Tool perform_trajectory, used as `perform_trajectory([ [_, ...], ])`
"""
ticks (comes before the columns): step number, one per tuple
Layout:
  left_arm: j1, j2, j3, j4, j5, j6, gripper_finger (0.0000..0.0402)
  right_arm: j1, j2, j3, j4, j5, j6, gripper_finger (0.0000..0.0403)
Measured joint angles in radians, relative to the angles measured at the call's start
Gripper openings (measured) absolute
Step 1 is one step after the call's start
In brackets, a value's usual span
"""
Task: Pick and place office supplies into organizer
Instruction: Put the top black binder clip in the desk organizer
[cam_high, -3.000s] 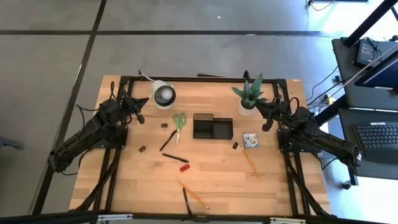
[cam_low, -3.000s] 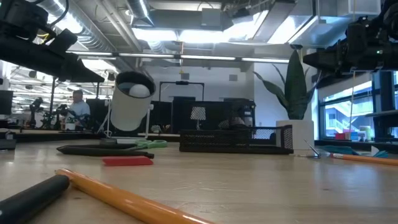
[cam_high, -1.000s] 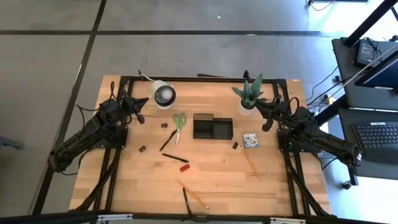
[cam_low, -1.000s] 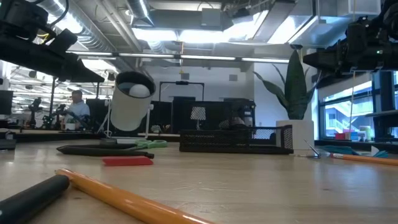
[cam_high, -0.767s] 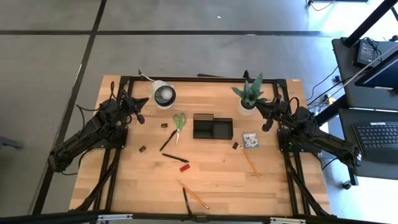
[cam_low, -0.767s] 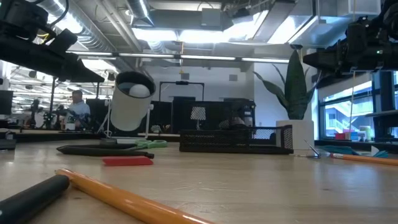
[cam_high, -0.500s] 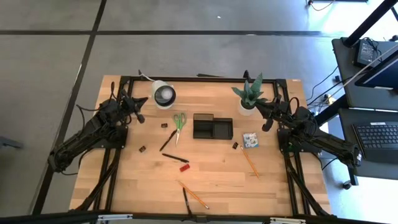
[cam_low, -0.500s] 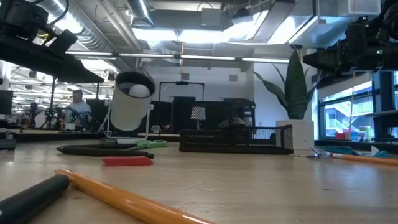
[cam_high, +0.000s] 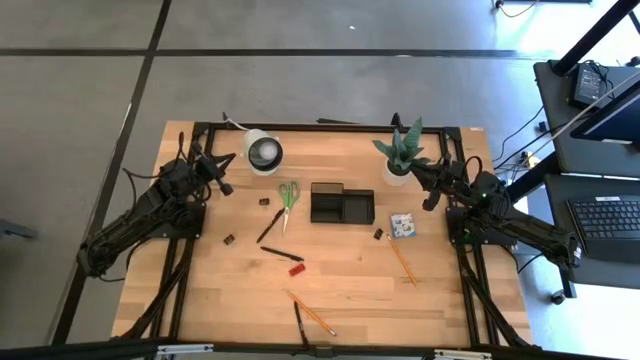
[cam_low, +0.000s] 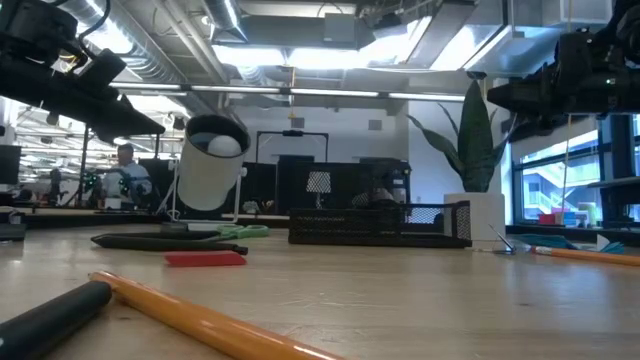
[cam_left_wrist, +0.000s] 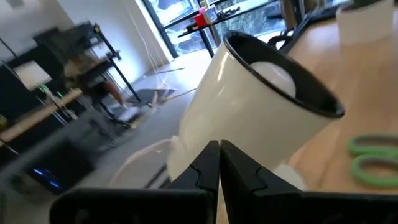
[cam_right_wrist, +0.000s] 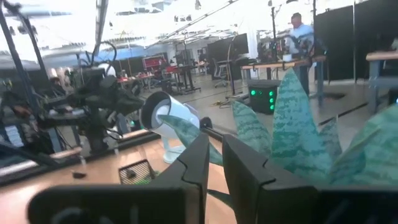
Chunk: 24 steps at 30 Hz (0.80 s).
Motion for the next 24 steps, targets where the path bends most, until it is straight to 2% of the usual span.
perform_trajectory([
  [5,0.0,0.0,-0.001,0.011,0.001,-0.128,0.0008,0.0,0.0,0.0,-0.013,-0.001,0.024,0.0051],
  [12,0.0,0.0,-0.002,0.083,0.043,-0.403,0.0008,0.001,0.0,0.0,-0.02,-0.002,0.06,0.0051],
  [16,0.0,0.0,-0.002,0.093,0.047,-0.431,0.0009,0.001,0.0,0.0,-0.028,-0.003,0.106,0.0051],
  [19,0.0,0.0,-0.002,0.094,0.113,-0.409,0.0027,0.001,0.0,0.0,-0.041,-0.003,0.125,0.0051],
  [24,-0.02,0.0,-0.002,0.142,0.266,-0.478,0.0086,0.001,0.0,0.0,-0.058,-0.003,0.125,0.0051],
])
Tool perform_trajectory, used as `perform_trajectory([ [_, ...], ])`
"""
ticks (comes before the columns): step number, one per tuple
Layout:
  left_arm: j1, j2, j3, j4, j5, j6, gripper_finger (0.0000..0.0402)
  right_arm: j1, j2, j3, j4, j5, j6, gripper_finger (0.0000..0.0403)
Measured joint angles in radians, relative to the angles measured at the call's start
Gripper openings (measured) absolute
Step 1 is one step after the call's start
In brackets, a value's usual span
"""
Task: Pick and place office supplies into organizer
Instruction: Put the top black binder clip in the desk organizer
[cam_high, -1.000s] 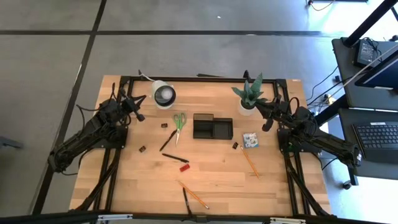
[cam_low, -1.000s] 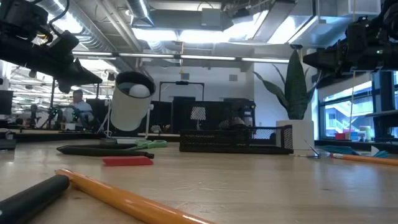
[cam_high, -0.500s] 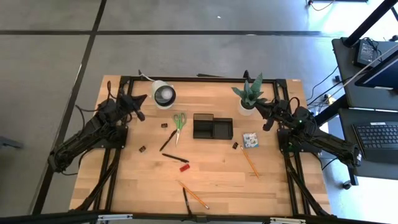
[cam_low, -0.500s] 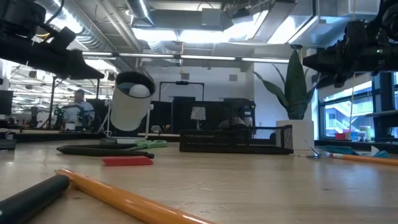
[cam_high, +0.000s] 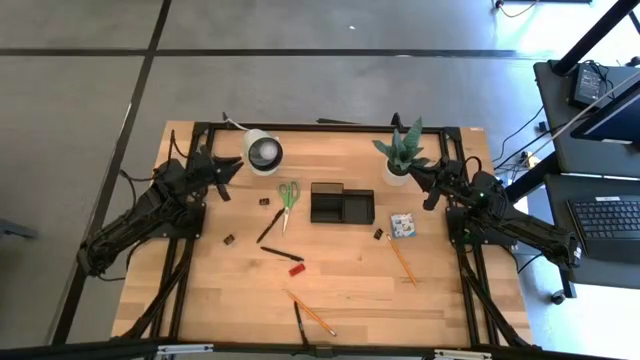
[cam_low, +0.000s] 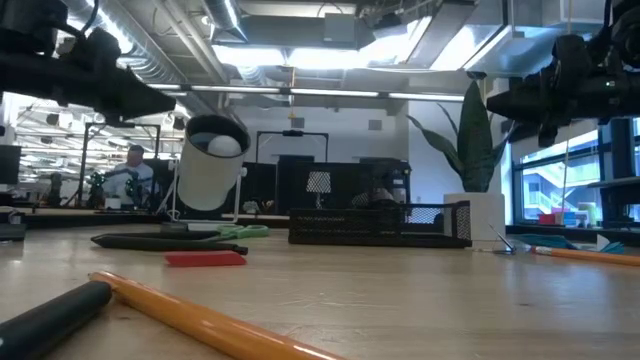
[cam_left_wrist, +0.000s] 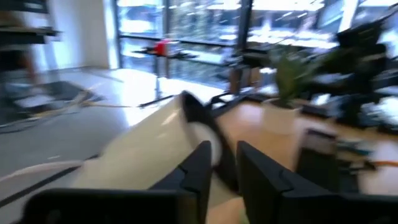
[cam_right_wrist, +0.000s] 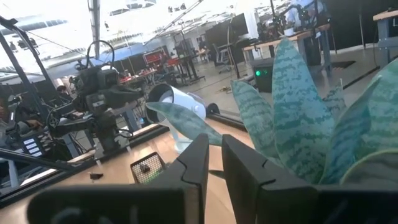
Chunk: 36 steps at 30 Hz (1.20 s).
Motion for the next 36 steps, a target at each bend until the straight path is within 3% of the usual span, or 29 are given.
perform_trajectory([
  [7,-0.117,0.062,0.0,0.085,0.048,0.013,0.0157,0.0,0.0,0.0,0.003,0.009,-0.004,0.0051],
  [13,-0.268,0.204,0.001,0.213,0.023,0.138,0.0163,0.0,0.0,0.0,-0.014,0.01,0.0,0.0051],
  [20,-0.451,0.454,0.022,0.293,-0.226,0.255,0.0162,0.007,0.014,0.0,-0.068,-0.043,0.053,0.0051],
  [29,-0.634,0.713,0.17,0.302,-0.421,0.286,0.0155,0.097,0.057,0.0,-0.057,-0.094,0.056,0.0051],
  [36,-0.697,0.858,0.319,0.231,-0.505,0.299,0.0155,0.152,0.116,0.0,-0.051,-0.094,-0.029,0.0051],
])
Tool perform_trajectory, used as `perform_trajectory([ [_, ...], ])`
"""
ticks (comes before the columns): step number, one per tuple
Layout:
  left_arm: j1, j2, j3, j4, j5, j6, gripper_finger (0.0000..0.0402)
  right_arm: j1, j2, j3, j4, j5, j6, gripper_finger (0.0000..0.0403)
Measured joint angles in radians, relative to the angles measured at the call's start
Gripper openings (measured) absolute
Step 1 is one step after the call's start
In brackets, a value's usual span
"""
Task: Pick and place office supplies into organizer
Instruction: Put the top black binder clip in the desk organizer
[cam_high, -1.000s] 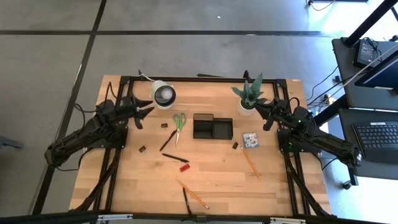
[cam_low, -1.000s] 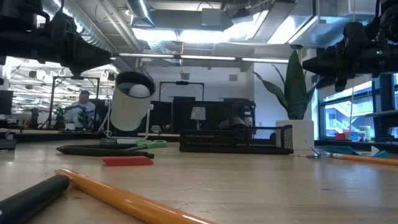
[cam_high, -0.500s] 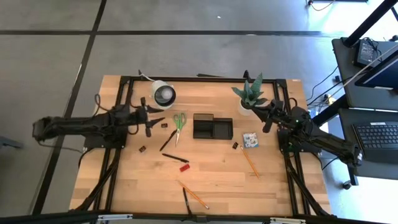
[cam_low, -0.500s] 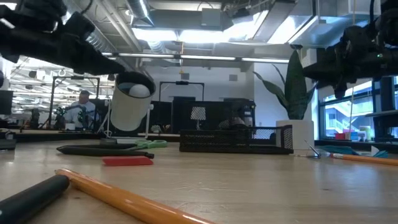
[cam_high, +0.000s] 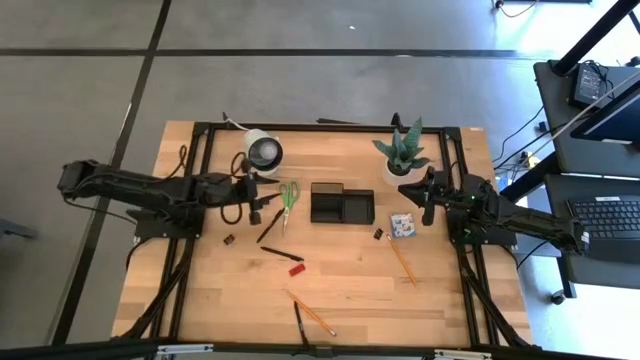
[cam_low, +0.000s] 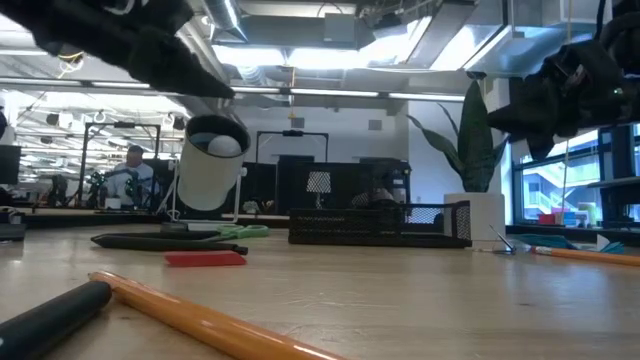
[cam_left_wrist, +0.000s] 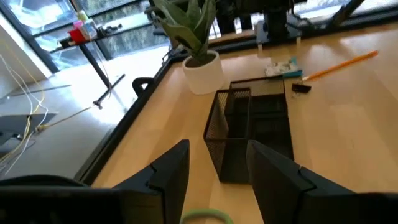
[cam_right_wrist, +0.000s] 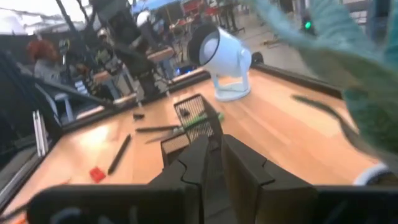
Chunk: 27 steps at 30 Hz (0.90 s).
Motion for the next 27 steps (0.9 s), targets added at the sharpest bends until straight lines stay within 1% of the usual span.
perform_trajectory([
  [3,-0.006,0.041,0.051,-0.067,-0.028,-0.024,0.0155,0.017,0.04,0.0,0.022,0.013,-0.002,0.0051],
  [9,-0.003,0.1,0.134,-0.18,-0.05,-0.082,0.0155,0.057,0.151,0.0,0.022,0.099,-0.028,0.0051],
  [14,-0.003,0.141,0.195,-0.349,-0.065,-0.168,0.0155,0.088,0.257,0.0,-0.012,0.105,0.028,0.0051],
  [17,-0.003,0.183,0.21,-0.425,-0.097,-0.19,0.0155,0.095,0.308,0.0,-0.014,0.111,0.046,0.0051],
  [22,-0.005,0.262,0.211,-0.499,-0.11,-0.202,0.0155,0.095,0.345,0.0,-0.007,0.16,0.073,0.0051],
  [27,-0.02,0.332,0.211,-0.56,-0.111,-0.235,0.0155,0.095,0.345,0.0,-0.003,0.167,0.074,0.0051],
])
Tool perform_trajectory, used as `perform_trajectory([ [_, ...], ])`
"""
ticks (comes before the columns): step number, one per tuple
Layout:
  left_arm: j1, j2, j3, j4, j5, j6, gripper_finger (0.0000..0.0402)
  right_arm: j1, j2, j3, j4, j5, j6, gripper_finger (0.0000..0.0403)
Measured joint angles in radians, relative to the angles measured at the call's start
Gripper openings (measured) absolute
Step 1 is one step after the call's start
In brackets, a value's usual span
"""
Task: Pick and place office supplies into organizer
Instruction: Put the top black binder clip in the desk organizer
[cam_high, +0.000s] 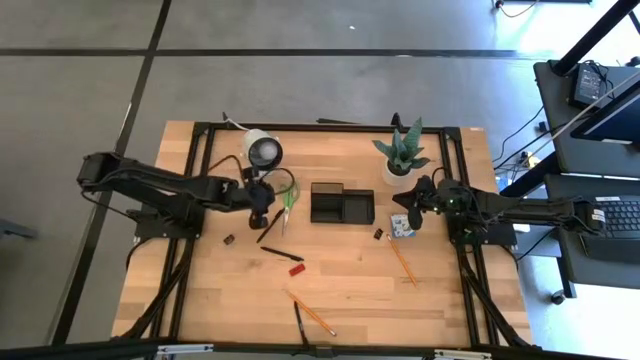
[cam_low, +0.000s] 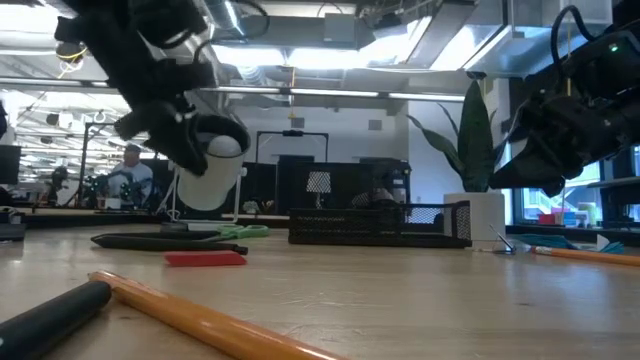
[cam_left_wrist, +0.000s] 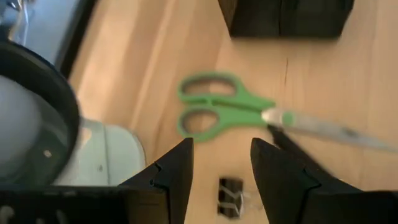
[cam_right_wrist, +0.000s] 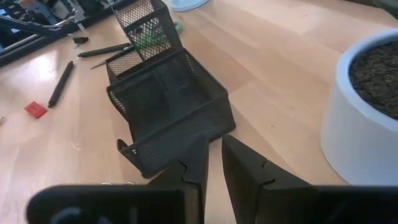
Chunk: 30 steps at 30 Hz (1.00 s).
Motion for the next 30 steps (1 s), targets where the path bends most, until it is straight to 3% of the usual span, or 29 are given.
perform_trajectory([
  [15,-0.036,0.218,0.001,-0.063,-0.032,-0.022,0.0152,0.0,0.0,0.0,0.0,0.019,-0.003,0.0051],
  [30,-0.036,0.234,0.001,-0.082,-0.05,-0.027,0.0103,0.0,0.0,0.0,0.002,0.038,-0.028,0.0051],
])
